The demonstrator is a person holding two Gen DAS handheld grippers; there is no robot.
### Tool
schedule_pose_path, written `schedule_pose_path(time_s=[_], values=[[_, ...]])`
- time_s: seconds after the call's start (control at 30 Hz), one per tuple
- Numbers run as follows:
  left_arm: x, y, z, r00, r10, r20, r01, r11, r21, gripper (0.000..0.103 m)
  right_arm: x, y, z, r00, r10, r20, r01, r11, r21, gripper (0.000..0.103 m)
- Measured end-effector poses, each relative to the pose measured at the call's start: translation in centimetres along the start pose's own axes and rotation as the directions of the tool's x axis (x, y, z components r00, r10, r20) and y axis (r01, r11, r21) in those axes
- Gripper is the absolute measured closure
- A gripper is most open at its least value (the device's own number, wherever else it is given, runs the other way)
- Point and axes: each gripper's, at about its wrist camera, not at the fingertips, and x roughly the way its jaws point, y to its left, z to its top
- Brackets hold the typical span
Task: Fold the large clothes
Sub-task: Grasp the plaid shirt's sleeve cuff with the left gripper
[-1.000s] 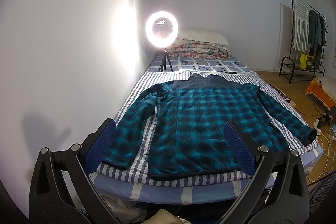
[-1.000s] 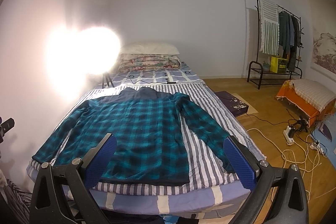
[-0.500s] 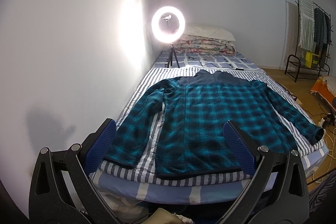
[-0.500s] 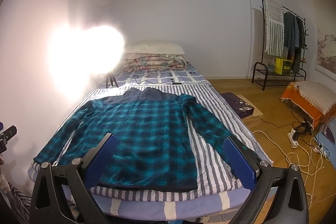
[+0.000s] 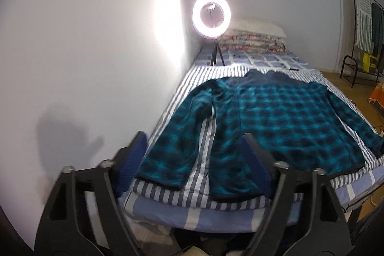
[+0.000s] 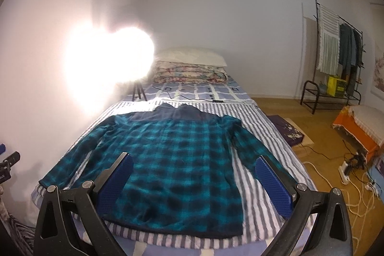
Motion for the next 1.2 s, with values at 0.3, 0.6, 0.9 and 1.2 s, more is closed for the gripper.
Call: schedule_pose_path(time_s=[0.3, 0.6, 0.9, 1.2], values=[[3.8, 3.6, -3.9, 0.986, -0.037, -0.163, 0.023, 0.996, -0.089, 0.053, 5.3, 4.3, 1.5, 0.978, 0.207, -0.026, -0.208, 0.976, -0.057, 0.002], [8.9, 7.1, -8.2, 0.948, -0.098, -0.303, 0.001, 0.952, -0.307, 0.062, 11.7, 10.1, 1.0, 0.895, 0.406, -0.182, -0.426, 0.901, -0.084, 0.023], [15.5, 9.5, -10.2, 0.924, -0.140, -0.356, -0.060, 0.866, -0.497, 0.062, 15.7, 10.8, -1.7, 0.835, 0.449, -0.319, -0.480, 0.877, -0.020, 0.033], [21.1, 10.1, -11.2, 0.893, -0.065, -0.445, -0.167, 0.871, -0.462, 0.062, 16.7, 9.4, -2.3, 0.821, 0.447, -0.356, -0.467, 0.884, 0.034, 0.033]])
